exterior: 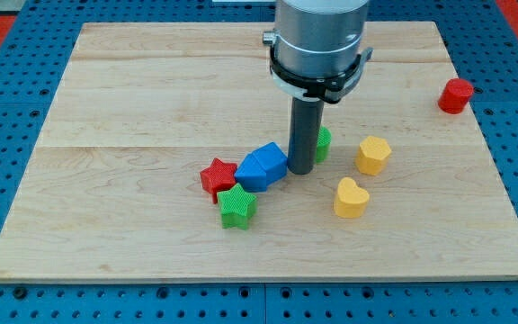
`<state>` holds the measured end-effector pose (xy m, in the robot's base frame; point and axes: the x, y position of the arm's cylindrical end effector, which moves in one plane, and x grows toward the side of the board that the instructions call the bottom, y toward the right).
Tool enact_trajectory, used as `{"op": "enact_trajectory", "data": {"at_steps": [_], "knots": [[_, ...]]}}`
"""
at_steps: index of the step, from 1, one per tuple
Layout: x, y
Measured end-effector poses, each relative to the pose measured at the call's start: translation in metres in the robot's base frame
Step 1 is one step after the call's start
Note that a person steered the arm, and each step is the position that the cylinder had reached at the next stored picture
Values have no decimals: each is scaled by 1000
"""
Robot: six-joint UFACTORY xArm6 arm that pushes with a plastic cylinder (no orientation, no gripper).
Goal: Move the yellow hexagon upwards
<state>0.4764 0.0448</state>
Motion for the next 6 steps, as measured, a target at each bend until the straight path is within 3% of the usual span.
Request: {"op": "enact_trajectory", "data": {"at_steps": [3, 6], "knots": [[-3, 71], [22, 101]]}}
